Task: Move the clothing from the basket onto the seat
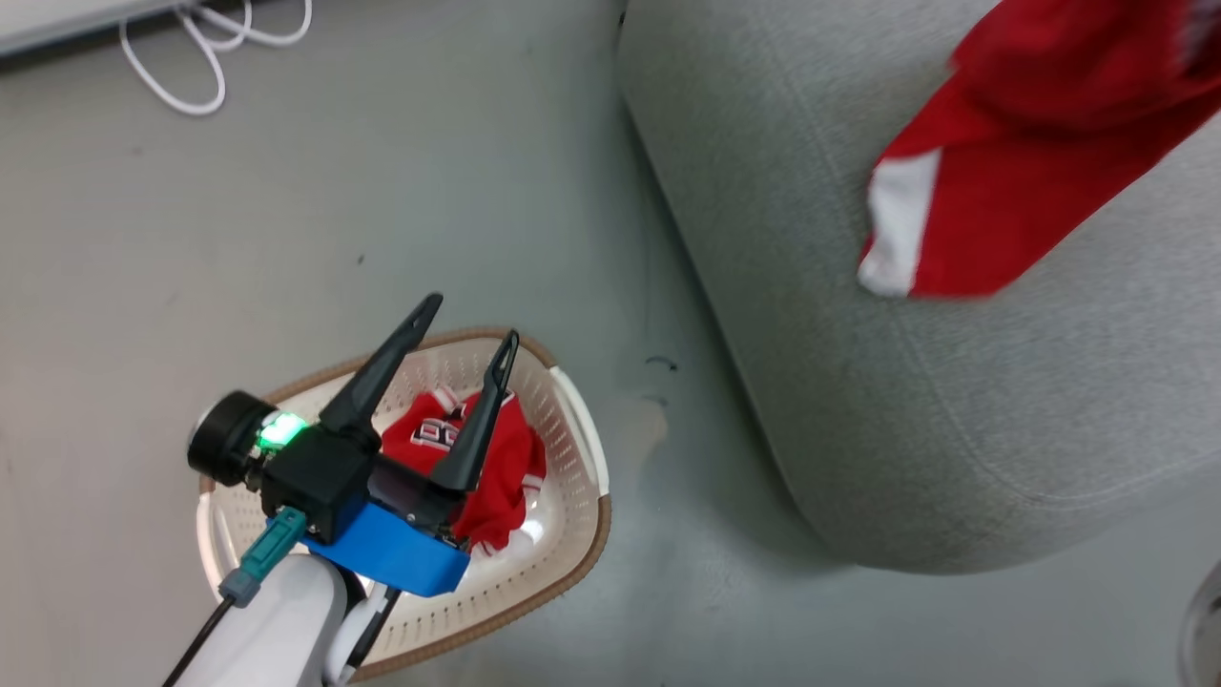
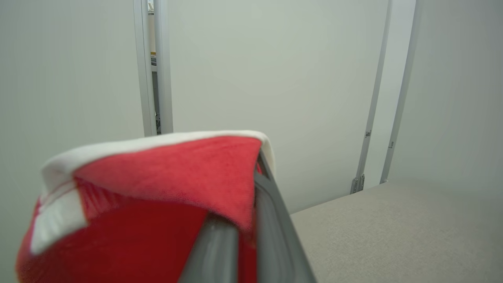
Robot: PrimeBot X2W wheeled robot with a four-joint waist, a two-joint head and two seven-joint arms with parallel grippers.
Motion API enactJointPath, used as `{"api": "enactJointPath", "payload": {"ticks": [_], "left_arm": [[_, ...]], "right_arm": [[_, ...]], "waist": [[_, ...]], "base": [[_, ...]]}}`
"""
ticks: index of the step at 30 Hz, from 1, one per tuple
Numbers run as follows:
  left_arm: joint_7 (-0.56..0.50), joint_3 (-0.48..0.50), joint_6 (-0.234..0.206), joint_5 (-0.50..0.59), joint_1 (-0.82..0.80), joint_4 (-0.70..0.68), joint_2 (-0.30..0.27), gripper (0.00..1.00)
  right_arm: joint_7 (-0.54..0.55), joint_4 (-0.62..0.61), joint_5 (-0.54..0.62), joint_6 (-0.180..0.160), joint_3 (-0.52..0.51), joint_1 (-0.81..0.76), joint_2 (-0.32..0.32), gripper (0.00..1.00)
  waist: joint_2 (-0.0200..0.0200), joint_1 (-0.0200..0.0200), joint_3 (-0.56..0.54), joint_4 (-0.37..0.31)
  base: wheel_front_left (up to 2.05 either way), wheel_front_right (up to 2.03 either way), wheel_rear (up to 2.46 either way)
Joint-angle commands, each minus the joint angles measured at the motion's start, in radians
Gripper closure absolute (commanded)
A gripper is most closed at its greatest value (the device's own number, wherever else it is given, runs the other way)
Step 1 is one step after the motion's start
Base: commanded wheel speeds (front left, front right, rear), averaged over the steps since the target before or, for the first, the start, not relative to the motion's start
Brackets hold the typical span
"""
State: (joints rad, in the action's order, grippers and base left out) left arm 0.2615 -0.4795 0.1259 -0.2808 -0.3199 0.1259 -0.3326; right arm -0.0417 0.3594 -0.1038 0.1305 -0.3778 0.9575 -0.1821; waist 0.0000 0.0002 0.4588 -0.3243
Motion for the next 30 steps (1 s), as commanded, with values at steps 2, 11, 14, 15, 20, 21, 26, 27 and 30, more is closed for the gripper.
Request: {"api": "enactJointPath", "payload": {"ticks": [2, 11, 14, 15, 20, 21, 26, 27, 30], "left_arm": [[0.000, 0.001, 0.007, 0.010, -0.032, -0.021, -0.009, 0.00], [-0.004, -0.001, -0.004, 0.036, -0.074, -0.090, -0.033, 0.00], [-0.004, -0.005, -0.004, 0.037, -0.078, -0.097, -0.038, 0.00], [-0.003, -0.007, -0.004, 0.037, -0.077, -0.097, -0.042, 0.00], [-0.001, -0.015, -0.002, 0.036, -0.081, -0.094, -0.050, 0.00], [0.000, -0.015, -0.002, 0.035, -0.082, -0.092, -0.050, 0.00], [0.002, -0.020, -0.002, 0.028, -0.077, -0.076, -0.042, 0.00], [0.002, -0.022, -0.002, 0.026, -0.075, -0.072, -0.038, 0.00], [0.004, -0.029, -0.001, 0.018, -0.065, -0.054, -0.023, 0.00]], "right_arm": [[0.021, -0.021, 0.001, 0.000, -0.030, 0.050, -0.037, 1.00], [0.111, -0.017, 0.052, 0.000, -0.179, 0.133, -0.155, 1.00], [0.107, 0.037, 0.078, 0.000, -0.208, 0.100, -0.147, 1.00], [0.103, 0.065, 0.088, 0.000, -0.213, 0.086, -0.138, 1.00], [0.057, 0.205, 0.147, 0.000, -0.250, 0.040, -0.127, 1.00], [0.044, 0.231, 0.164, 0.000, -0.251, 0.030, -0.126, 1.00], [-0.015, 0.330, 0.235, 0.000, -0.259, 0.000, -0.115, 0.00], [-0.022, 0.346, 0.244, 0.000, -0.263, -0.002, -0.114, 0.00], [-0.039, 0.376, 0.275, 0.000, -0.267, -0.010, -0.115, 0.00]], "waist": [[0.0000, -0.0002, 0.096, 0.061], [0.0000, -0.0002, 0.212, 0.111], [0.0000, -0.0002, 0.232, 0.121], [0.0000, -0.0002, 0.235, 0.122], [0.0000, -0.0002, 0.236, 0.135], [0.0000, -0.0002, 0.233, 0.139], [0.0000, -0.0002, 0.203, 0.151], [0.0000, -0.0002, 0.193, 0.154], [0.0000, -0.0002, 0.157, 0.165]], "base": [[0.00, 0.00, 0.00], [0.00, 0.00, 0.00], [0.00, 0.00, 0.00], [0.00, 0.00, 0.00], [0.00, 0.00, 0.00], [0.00, 0.00, 0.00], [0.00, 0.00, 0.00], [0.00, 0.00, 0.00], [0.00, 0.00, 0.00]]}}
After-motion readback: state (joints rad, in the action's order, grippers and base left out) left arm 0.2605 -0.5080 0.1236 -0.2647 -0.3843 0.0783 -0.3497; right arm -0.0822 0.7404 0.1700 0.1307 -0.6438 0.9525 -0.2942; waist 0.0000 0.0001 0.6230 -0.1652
